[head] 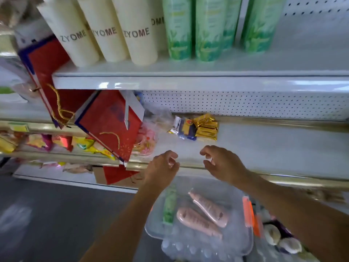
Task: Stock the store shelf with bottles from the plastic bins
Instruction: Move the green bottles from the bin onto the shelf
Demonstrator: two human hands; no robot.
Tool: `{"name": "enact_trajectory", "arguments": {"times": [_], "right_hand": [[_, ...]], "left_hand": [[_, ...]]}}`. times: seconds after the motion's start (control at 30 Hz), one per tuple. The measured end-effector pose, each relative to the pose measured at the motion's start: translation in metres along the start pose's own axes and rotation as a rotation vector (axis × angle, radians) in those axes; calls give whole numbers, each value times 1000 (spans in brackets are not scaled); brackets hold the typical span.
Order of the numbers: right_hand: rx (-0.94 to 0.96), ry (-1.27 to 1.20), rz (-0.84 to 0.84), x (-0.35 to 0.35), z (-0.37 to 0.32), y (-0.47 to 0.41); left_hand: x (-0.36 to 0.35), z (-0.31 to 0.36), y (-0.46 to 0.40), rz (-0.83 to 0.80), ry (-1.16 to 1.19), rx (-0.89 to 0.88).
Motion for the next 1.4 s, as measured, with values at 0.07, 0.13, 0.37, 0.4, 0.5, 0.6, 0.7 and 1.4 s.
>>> {"name": "enact_trajectory", "arguments": {"times": [0.07,0.13,0.37,0.4,0.5,0.6,0.7,1.4], "right_hand": [[-15,-6,-85,-43,0,-8],[-58,-40,-168,-88,2,-15],[-259,-215,-386,-234,13,-33],[-286,-244,-414,-252,14,-36],[-359,-304,-487,-299,16,-45],[-430,-380,-497,-336,14,-57],[-519,-476,-497,-364,7,-70],[-790,-865,-497,-372,14,-79]], "left_hand": [[-22,-41,0,-47,28,85],[-47,-79,-1,-116,49,169],[-138,-184,-6,-347,-108,424],[-151,-197,-5,-401,-174,460],[-179,-227,0,-514,-317,554],[-199,-246,0,-522,-321,595],[-216,-255,-4,-475,-274,618],[-207,-254,-9,-398,27,592]]}}
Point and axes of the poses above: each hand's wrist, its own y-axis away from the middle knuckle, its own x-axis out of the back of the hand, z = x × y, the point moved 2 cm from there along -y, towards the middle knuckle, and after that the axes turned 9 degrees about y, right-handed, at the moved point
